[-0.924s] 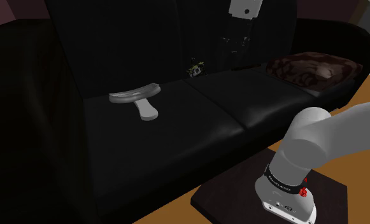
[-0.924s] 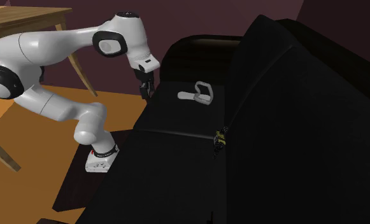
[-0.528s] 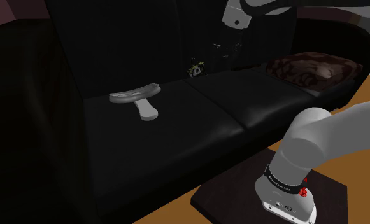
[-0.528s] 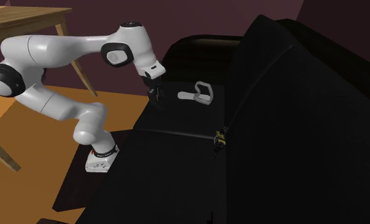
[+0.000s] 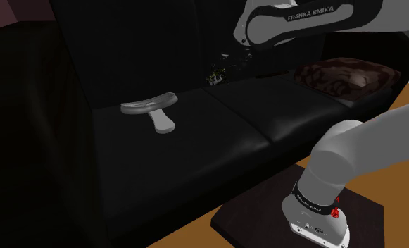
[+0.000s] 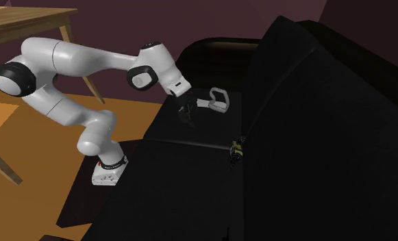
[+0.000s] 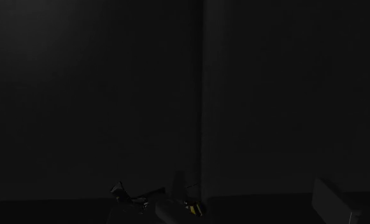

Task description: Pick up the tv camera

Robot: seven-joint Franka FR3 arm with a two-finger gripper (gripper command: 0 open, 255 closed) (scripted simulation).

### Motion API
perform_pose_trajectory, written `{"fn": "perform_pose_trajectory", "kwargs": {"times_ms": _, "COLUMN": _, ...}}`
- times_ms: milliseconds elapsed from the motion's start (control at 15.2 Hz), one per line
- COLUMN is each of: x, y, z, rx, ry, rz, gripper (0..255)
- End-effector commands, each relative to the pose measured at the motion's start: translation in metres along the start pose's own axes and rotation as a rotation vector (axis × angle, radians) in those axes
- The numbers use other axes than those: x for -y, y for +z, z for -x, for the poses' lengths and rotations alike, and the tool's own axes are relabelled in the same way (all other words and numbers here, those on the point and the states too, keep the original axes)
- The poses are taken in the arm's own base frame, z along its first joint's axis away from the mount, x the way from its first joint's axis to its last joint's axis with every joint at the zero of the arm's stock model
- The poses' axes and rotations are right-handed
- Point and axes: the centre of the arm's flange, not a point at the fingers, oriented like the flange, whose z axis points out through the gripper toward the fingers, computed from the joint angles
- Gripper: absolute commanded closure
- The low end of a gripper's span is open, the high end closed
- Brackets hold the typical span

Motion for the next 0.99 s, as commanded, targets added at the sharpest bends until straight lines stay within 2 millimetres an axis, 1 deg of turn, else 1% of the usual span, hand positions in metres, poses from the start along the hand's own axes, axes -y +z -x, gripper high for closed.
{"fn": "perform_pose_trajectory", "kwargs": {"times_ms": 0, "x": -0.001, "y": 0.013, "z": -0.011, "rx": -0.072, "ry": 0.034, "rz": 0.005, "gripper": 0}}
{"fn": "perform_pose_trajectory", "kwargs": {"times_ms": 462, "x": -0.015, "y": 0.056, "z": -0.059, "rx": -0.296, "ry": 0.153, "rz": 0.030, "gripper": 0}}
{"fn": "perform_pose_trajectory", "kwargs": {"times_ms": 924, "x": -0.036, "y": 0.086, "z": -0.114, "rx": -0.521, "ry": 0.272, "rz": 0.055, "gripper": 0}}
